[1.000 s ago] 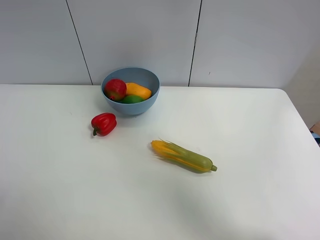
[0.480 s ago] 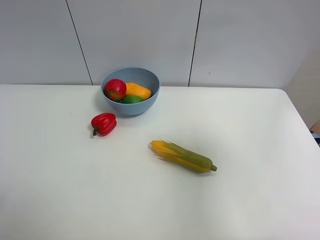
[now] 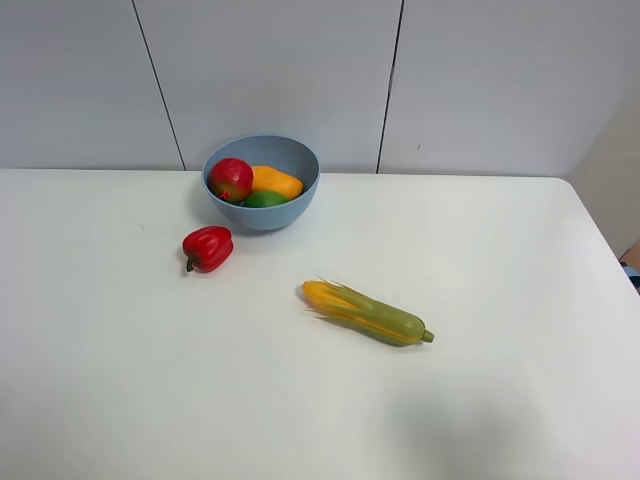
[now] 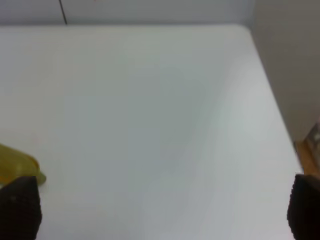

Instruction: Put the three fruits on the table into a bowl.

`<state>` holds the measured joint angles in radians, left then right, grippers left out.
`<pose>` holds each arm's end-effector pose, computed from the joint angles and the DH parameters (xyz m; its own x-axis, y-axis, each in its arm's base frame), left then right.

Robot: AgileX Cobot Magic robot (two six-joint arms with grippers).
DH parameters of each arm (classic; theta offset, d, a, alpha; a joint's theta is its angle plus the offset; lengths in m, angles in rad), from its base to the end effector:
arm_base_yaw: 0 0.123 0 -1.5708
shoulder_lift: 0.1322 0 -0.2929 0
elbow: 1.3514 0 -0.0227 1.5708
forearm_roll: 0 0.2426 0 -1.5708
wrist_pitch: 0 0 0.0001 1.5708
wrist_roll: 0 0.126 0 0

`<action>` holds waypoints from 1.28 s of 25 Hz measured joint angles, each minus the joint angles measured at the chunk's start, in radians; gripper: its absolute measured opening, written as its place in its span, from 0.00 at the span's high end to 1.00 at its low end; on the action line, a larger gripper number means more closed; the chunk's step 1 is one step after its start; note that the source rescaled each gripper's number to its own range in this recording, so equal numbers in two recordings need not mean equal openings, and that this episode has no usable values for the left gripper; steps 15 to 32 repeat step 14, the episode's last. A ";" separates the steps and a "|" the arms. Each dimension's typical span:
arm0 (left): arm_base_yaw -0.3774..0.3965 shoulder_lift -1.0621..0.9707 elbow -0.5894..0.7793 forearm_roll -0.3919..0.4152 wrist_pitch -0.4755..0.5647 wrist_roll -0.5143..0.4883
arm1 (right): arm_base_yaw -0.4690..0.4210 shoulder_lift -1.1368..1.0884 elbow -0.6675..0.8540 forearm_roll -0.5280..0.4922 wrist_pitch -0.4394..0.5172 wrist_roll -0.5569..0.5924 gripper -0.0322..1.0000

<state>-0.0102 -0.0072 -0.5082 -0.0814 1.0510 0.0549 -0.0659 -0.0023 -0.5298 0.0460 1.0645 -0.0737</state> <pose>0.0096 -0.0090 0.2613 -0.4311 0.0188 -0.9021 0.0800 0.9966 -0.0175 0.0079 0.0046 0.2660 -0.4303 -0.0230 -0.9024 0.0075 0.9995 -0.0291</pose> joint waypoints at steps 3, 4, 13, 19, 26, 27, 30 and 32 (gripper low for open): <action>0.000 0.000 0.000 0.000 0.000 0.000 | 0.000 0.000 0.024 0.011 0.003 0.000 0.00; 0.000 0.000 0.000 0.000 0.000 0.000 | 0.000 0.000 0.024 0.012 0.003 0.000 0.00; 0.000 0.000 0.000 0.000 0.000 0.000 | 0.000 0.000 0.024 0.012 0.003 0.000 0.00; 0.000 0.000 0.000 0.000 0.000 0.000 | 0.000 0.000 0.024 0.012 0.003 0.000 0.00; 0.000 0.000 0.000 0.000 0.000 0.000 | 0.000 0.000 0.024 0.012 0.003 0.000 0.00; 0.000 0.000 0.000 0.000 0.000 0.000 | 0.000 0.000 0.024 0.012 0.003 0.000 0.00; 0.000 0.000 0.000 0.000 0.000 0.000 | 0.000 0.000 0.024 0.012 0.003 0.000 0.00; 0.000 0.000 0.000 0.000 0.000 0.000 | 0.000 0.000 0.024 0.012 0.003 0.000 0.00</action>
